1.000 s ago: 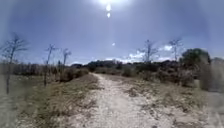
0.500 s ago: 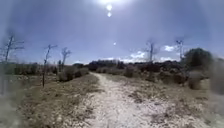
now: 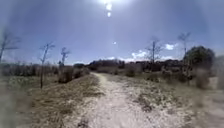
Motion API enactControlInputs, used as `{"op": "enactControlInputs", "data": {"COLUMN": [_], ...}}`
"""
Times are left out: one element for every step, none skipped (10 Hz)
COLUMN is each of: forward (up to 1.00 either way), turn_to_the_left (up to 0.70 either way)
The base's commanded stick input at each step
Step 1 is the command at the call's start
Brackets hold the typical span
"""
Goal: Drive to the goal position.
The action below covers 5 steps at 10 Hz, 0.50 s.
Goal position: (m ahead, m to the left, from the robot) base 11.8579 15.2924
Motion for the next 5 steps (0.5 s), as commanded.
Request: {"op": "enactControlInputs", "data": {"forward": [0.70, 0.70, 0.70, 0.70, 0.70], "turn_to_the_left": [0.00, 0.00, 0.00, 0.00, 0.00]}}
